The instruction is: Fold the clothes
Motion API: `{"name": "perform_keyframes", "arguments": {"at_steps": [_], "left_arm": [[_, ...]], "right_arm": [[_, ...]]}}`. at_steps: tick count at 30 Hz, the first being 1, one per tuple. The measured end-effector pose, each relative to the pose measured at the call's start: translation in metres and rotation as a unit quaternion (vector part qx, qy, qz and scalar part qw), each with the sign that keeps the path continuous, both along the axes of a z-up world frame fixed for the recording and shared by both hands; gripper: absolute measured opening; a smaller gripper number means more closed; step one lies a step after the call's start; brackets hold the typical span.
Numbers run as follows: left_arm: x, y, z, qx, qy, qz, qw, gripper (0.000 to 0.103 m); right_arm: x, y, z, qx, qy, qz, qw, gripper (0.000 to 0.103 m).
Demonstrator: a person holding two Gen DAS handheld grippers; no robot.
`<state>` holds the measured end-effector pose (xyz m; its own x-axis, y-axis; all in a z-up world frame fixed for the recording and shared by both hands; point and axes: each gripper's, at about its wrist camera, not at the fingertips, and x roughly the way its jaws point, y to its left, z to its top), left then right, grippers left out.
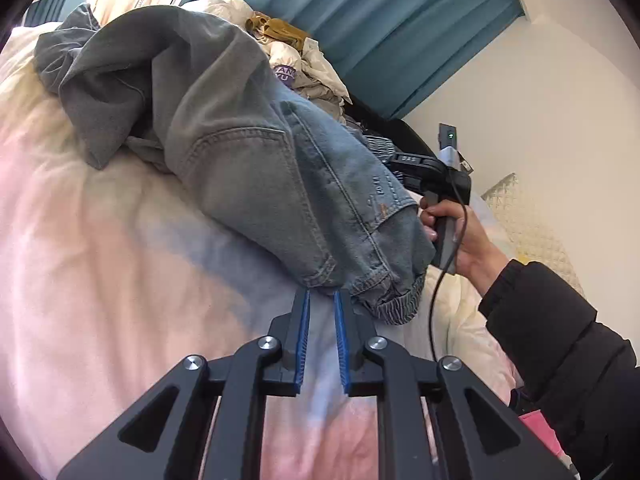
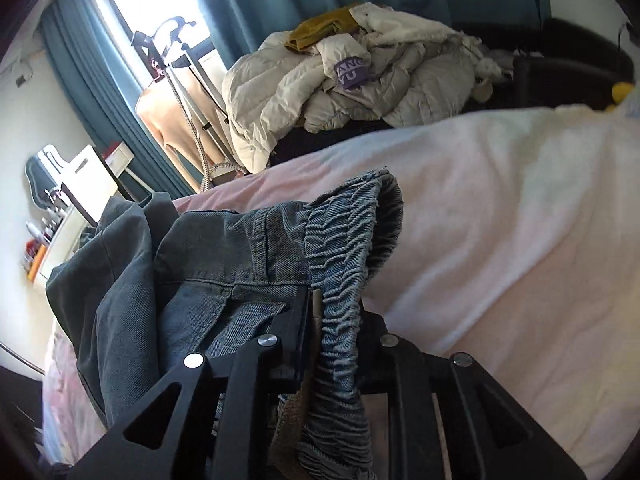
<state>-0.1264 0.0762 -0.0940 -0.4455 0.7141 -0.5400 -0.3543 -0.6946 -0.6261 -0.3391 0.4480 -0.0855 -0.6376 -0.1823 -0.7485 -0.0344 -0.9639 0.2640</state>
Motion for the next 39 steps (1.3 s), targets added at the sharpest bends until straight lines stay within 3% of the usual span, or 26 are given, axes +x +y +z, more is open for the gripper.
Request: {"name": "perform_keyframes", "arguments": {"at_steps": [5, 8, 13, 19, 21, 24, 27, 29, 31, 34, 38, 39], "left_arm": [[-0.006, -0.003, -0.012, 0.005, -0.026, 0.003, 0.9997, 0.012], [-0.012, 0.001, -0.015, 0.0, -0.024, 0.004, 0.9997, 0.012], [-0.019, 0.008, -0.021, -0.02, -0.026, 0.001, 0.9995, 0.012], [-0.013, 0.012, -0.016, -0.023, -0.015, -0.006, 0.9996, 0.012], [-0.009, 0.012, -0.01, -0.026, -0.006, -0.01, 0.9996, 0.012], [-0.002, 0.014, -0.002, -0.033, 0.006, -0.013, 0.9993, 0.012], [0.005, 0.01, 0.007, -0.038, 0.019, -0.007, 0.9991, 0.012], [0.006, 0.006, 0.012, -0.038, 0.023, -0.002, 0.999, 0.012], [0.006, 0.002, 0.015, -0.038, 0.025, 0.004, 0.999, 0.012], [0.004, -0.004, 0.015, -0.045, 0.019, 0.014, 0.9987, 0.012], [0.003, -0.009, 0.021, -0.052, 0.027, 0.022, 0.998, 0.012], [0.003, -0.011, 0.023, -0.051, 0.029, 0.024, 0.998, 0.012]], "right_arm": [[-0.01, 0.046, 0.033, 0.081, 0.005, -0.054, 0.995, 0.015], [-0.026, 0.086, 0.027, 0.108, -0.017, -0.091, 0.99, 0.016], [-0.03, 0.109, -0.006, 0.103, -0.035, -0.085, 0.99, 0.027], [0.0, 0.123, 0.012, 0.035, -0.013, -0.105, 0.994, 0.05], [0.018, 0.118, 0.029, 0.017, 0.006, -0.092, 0.996, 0.056], [0.039, 0.091, 0.051, -0.002, 0.028, -0.027, 0.999, 0.066], [0.05, 0.046, 0.057, -0.018, 0.019, 0.056, 0.998, 0.069], [0.051, 0.011, 0.054, -0.009, 0.007, 0.099, 0.995, 0.069], [0.048, -0.025, 0.043, 0.036, -0.008, 0.119, 0.992, 0.069], [0.032, -0.051, 0.017, 0.12, -0.043, 0.086, 0.988, 0.069], [0.024, -0.046, 0.0, 0.088, -0.067, 0.036, 0.993, 0.066], [0.027, -0.046, 0.0, 0.087, -0.066, 0.033, 0.993, 0.058]]}}
